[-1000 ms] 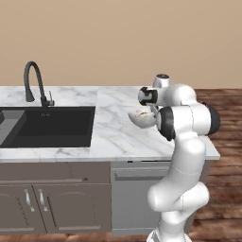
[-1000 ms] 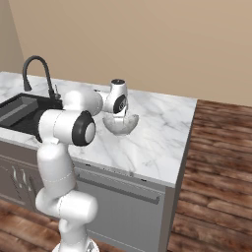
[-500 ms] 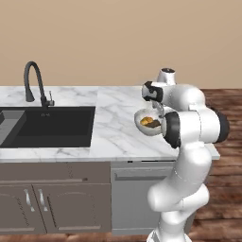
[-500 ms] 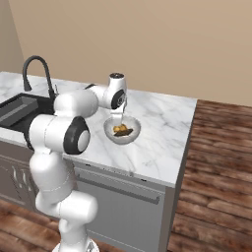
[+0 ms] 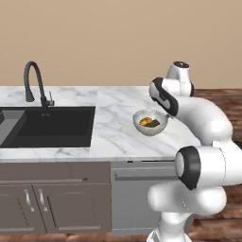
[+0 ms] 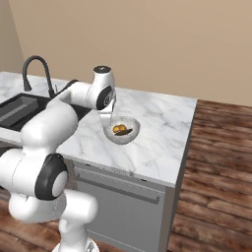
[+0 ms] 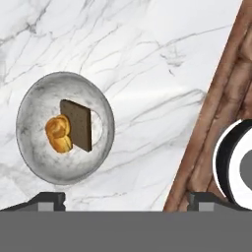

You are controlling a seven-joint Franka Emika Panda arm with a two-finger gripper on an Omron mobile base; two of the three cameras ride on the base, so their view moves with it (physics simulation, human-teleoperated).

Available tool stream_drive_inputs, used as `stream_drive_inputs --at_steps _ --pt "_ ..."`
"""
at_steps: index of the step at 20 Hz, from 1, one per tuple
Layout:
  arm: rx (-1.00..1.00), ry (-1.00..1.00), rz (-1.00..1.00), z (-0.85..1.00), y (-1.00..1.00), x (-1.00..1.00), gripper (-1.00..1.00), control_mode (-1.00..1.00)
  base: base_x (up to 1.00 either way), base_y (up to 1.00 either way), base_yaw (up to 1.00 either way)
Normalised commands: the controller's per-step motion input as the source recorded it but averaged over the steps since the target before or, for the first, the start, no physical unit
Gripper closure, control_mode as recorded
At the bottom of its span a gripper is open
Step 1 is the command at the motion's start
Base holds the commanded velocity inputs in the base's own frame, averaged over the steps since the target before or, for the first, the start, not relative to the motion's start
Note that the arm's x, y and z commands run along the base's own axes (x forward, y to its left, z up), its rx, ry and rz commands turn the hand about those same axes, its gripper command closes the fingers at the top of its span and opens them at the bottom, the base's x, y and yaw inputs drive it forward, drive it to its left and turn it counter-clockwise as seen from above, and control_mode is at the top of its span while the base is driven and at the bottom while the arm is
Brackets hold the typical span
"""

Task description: Pick up the heated bread from the toaster oven and place it in the bowl. Then move the bread bowl to the dining counter.

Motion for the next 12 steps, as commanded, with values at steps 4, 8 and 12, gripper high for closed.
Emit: stream_drive_inputs --at_steps 4,8,12 --pt "0.00 -0.14 0.13 0.29 0.41 -1.00 -1.00 -1.00 0.00 0.00 0.00" --pt "0.00 -0.19 0.12 0.03 0.37 -1.00 -1.00 -1.00 0.00 0.00 0.00" --pt "-0.07 -0.35 0.10 -0.01 0.21 -1.00 -1.00 -1.00 0.00 0.00 0.00"
